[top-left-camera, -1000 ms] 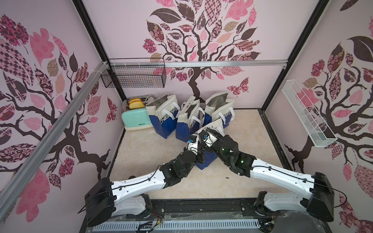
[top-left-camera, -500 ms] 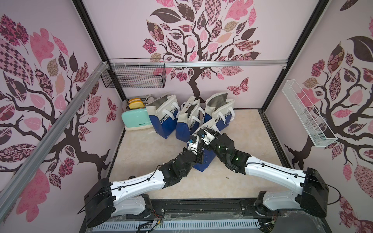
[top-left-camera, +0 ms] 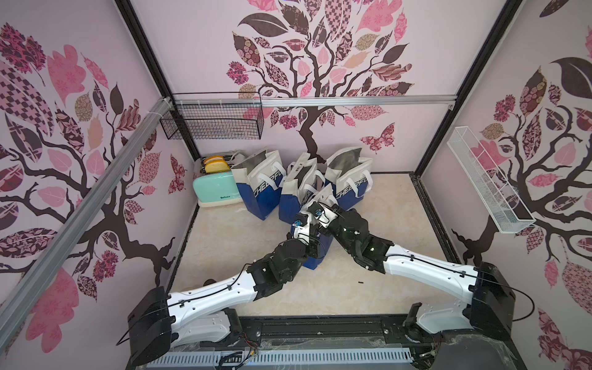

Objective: Open the takeout bag
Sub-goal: Open the takeout bag at the center of the board.

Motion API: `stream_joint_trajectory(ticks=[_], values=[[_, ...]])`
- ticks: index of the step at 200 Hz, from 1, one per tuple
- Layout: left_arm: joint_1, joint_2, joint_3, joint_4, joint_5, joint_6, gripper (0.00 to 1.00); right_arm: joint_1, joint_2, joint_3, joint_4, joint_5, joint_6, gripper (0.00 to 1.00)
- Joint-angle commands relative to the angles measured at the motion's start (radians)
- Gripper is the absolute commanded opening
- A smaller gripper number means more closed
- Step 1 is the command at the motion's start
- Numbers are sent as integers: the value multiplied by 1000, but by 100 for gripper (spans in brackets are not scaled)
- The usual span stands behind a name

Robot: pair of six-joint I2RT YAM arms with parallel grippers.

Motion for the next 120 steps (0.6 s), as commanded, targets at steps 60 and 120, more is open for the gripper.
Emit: stream_joint_trajectory(ticks=[60, 120], values=[[22, -49, -60, -160, -87, -114, 0, -11, -11, 194, -185, 199, -104, 0], [37, 15, -9, -265, -117, -157, 0, -9, -9, 291, -335, 315, -244, 0]])
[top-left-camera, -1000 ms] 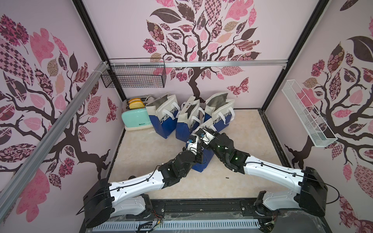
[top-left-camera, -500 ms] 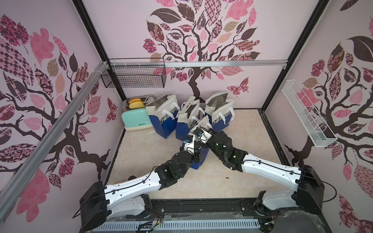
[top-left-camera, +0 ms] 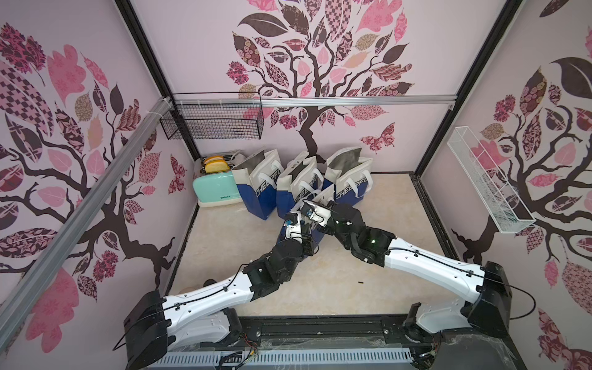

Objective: Open the takeout bag
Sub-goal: Open the takeout bag at the center of the board.

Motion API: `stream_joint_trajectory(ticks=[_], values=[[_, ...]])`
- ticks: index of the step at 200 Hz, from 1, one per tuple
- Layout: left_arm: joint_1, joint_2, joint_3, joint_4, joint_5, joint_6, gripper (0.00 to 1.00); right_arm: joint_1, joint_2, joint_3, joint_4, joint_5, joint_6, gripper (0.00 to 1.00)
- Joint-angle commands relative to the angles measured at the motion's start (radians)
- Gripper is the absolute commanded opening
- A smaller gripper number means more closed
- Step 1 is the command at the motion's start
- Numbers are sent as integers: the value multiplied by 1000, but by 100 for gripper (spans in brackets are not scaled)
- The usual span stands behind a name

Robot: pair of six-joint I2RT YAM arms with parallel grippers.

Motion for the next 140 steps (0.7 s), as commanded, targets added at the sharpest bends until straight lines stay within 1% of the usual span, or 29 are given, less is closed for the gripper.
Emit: stream_joint_trajectory(ticks=[1, 40, 64, 97, 140], values=[[8, 39, 1, -188, -34, -32, 0, -33, -27, 93, 33, 207, -77, 0], [16, 88, 51, -284, -39, -70, 0, -23, 2, 143, 44, 296, -219, 0], [21, 100, 57, -314, -41, -98, 0, -19, 18, 182, 43, 329, -273, 0], [31, 107, 63, -360, -41, -127, 0, -9, 35, 244, 9, 338, -348, 0], [33, 112, 62, -363, -36, -119, 0, 1, 46, 276, -11, 323, -440, 0]])
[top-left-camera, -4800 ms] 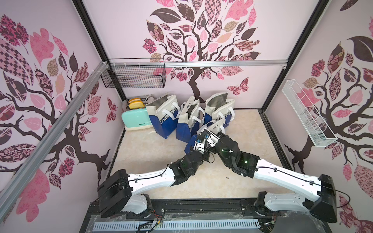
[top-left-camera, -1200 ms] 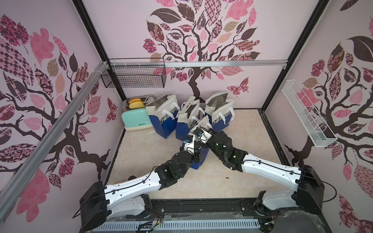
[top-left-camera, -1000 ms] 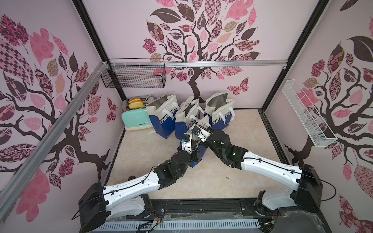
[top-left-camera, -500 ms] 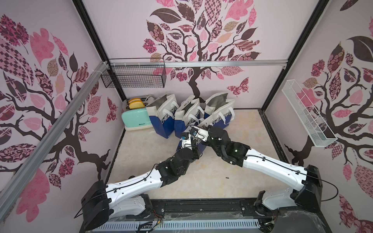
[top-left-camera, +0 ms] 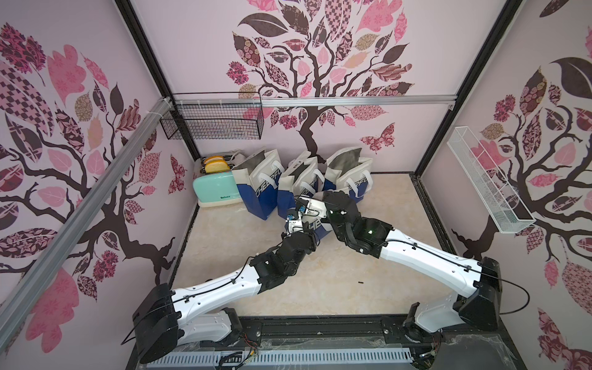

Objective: Open the takeout bag
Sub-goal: Open the takeout bag at the center of the board.

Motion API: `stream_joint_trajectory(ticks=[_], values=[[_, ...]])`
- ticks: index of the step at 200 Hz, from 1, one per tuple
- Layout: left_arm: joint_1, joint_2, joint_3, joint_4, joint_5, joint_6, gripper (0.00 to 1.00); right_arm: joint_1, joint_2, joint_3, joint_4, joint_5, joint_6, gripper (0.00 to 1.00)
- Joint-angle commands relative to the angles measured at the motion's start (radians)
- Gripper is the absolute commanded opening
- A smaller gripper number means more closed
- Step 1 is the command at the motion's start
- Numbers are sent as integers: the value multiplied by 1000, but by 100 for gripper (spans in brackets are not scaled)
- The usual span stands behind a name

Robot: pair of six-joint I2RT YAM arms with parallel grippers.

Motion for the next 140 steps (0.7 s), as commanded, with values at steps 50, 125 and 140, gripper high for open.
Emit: stream_joint_trajectory(ticks=[50, 125, 140], values=[[6, 14, -47, -239, -2, -1, 0, -10, 11, 201, 21, 105, -70, 0], [6, -14, -58, -292, 17, -8, 0, -33, 13, 230, -245, 43, 43, 0], [6, -17, -67, -292, 18, -11, 0, -33, 19, 257, -278, 48, 23, 0]])
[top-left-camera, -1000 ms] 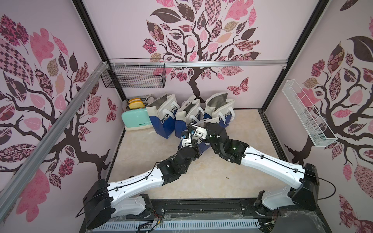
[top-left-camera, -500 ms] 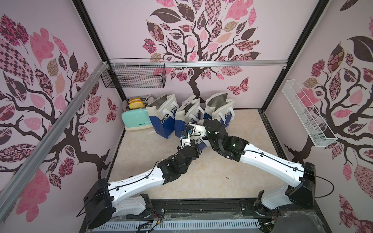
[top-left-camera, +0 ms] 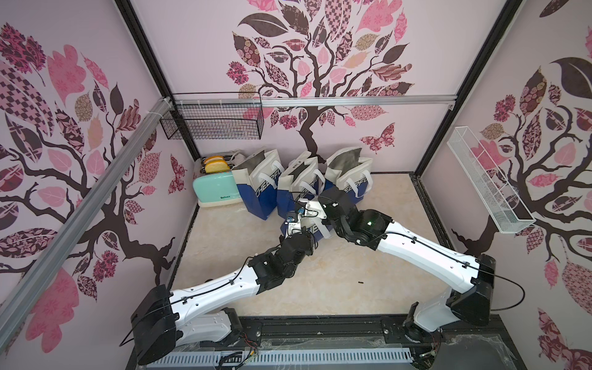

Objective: Open the takeout bag
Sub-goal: Open the takeout bag at the center of the board.

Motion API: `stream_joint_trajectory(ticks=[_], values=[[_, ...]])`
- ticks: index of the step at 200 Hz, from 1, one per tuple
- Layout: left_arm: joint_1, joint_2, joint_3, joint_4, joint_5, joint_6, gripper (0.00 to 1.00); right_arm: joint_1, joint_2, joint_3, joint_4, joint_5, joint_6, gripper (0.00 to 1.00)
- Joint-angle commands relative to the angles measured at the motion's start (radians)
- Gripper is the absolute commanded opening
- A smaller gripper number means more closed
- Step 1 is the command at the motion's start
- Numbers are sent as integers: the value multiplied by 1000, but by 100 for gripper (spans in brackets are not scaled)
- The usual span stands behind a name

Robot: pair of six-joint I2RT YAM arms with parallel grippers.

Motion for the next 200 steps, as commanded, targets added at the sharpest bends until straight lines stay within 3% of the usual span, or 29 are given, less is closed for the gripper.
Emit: stream_joint_trajectory(ticks=[1, 46, 108, 128, 155, 200], values=[[4, 1, -55, -192, 4, -2, 0, -28, -40, 102, 29, 99, -26, 0], [4, 30, -27, -288, 11, -13, 0, -28, -35, 195, -83, 67, -28, 0], [4, 9, -29, -301, 21, -14, 0, -26, -35, 188, -153, 28, 31, 0], [5, -28, -36, -256, 38, -10, 0, -27, -38, 153, -157, 7, 137, 8], [4, -59, -18, -232, 47, -15, 0, -35, -53, 81, -169, -72, 400, 24], [4, -66, 40, -243, 67, -9, 0, -53, -172, -146, 8, -267, 640, 51]])
